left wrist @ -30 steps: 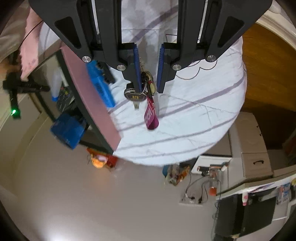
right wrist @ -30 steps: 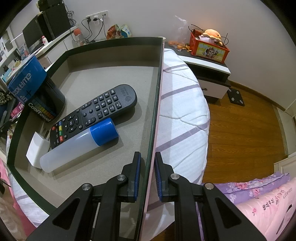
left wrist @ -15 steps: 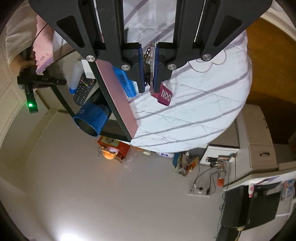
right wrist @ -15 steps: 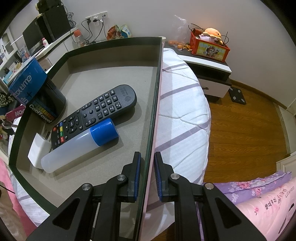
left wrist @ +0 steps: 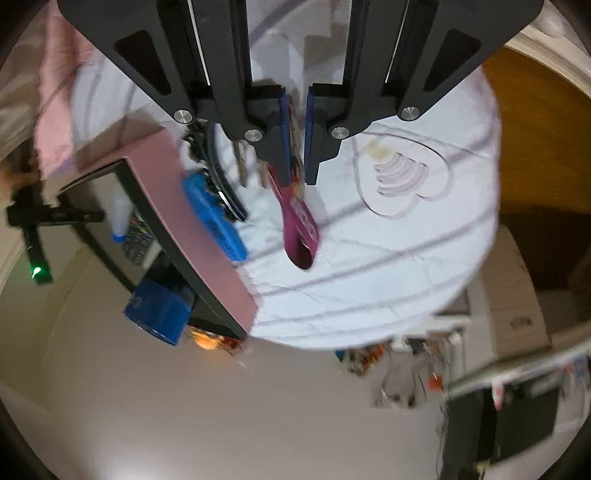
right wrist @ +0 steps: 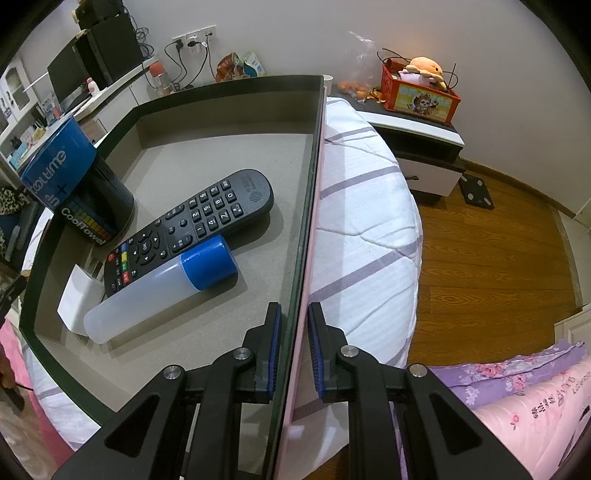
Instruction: Organize rigid objects
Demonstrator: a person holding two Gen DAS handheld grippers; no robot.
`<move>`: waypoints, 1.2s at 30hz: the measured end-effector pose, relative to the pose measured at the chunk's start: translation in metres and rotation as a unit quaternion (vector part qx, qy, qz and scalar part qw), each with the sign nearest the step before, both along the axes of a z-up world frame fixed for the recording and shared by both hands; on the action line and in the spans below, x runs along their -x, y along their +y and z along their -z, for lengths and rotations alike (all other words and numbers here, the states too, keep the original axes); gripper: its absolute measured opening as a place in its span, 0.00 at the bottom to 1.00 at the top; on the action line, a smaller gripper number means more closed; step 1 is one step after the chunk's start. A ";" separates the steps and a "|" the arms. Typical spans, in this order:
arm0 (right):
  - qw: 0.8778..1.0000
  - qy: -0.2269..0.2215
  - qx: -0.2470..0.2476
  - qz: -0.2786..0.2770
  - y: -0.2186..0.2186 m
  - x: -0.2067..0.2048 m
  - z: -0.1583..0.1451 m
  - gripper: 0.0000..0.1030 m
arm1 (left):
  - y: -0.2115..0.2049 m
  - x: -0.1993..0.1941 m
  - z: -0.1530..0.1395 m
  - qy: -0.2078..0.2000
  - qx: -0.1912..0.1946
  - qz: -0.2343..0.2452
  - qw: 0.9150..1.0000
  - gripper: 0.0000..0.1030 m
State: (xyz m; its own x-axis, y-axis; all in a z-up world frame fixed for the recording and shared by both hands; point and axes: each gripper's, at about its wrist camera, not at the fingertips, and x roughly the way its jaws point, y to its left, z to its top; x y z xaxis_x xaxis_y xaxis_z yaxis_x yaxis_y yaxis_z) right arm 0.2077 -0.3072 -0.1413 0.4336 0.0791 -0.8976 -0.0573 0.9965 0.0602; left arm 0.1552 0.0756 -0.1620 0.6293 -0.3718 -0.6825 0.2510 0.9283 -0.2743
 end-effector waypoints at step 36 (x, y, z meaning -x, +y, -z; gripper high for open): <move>1.000 -0.001 -0.009 -0.003 -0.003 -0.001 0.000 0.16 | -0.042 -0.060 0.008 0.040 -0.094 0.019 0.995 0.24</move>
State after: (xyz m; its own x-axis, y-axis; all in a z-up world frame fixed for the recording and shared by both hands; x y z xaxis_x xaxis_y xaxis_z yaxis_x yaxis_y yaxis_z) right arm 0.2090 -0.3102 -0.1413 0.4345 0.0975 -0.8954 -0.0639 0.9950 0.0774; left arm 0.2155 0.0333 -0.1700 0.5580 -0.2557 -0.7894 0.2710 0.9553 -0.1179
